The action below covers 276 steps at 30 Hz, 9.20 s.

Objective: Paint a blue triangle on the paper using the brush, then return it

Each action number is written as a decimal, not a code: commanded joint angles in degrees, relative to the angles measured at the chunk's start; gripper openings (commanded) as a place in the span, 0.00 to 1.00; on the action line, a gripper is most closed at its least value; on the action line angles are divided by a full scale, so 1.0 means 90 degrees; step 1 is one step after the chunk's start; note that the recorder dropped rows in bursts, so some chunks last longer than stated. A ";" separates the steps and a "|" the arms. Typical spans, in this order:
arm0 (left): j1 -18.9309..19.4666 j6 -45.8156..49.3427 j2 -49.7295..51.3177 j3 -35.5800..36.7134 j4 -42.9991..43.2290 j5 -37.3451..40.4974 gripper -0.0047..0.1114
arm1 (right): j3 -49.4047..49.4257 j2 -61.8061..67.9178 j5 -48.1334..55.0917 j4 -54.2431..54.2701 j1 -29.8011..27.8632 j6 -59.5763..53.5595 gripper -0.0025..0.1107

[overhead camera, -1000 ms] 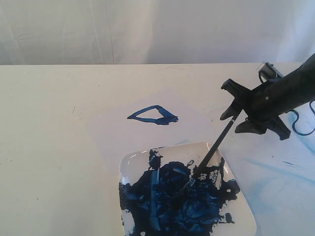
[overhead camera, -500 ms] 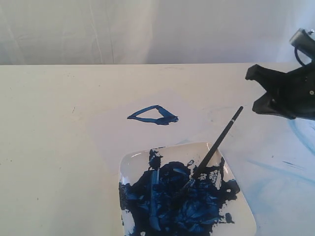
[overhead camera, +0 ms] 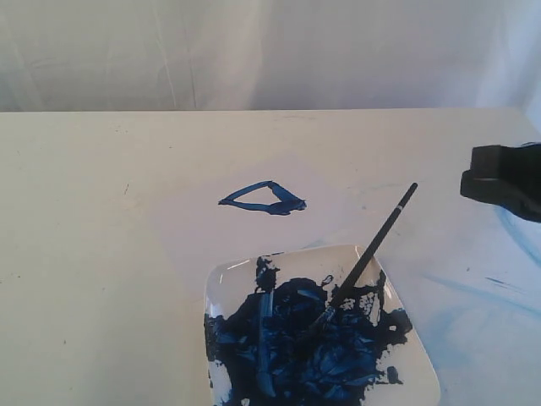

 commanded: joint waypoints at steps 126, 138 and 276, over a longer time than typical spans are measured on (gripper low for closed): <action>-0.0381 0.0049 -0.0045 0.0034 0.0208 0.0284 0.04 | 0.4389 -0.5804 -0.2227 -0.4291 -0.0277 0.2850 0.02; -0.0381 0.0049 -0.0045 0.0034 0.0209 0.0297 0.04 | 0.4389 -0.5804 -0.2239 -0.4764 -0.0294 0.2850 0.02; 0.0604 -0.4023 -0.2635 0.2892 0.2800 -0.1134 0.04 | 0.4389 -0.5804 -0.2215 -0.4764 -0.0294 0.2850 0.02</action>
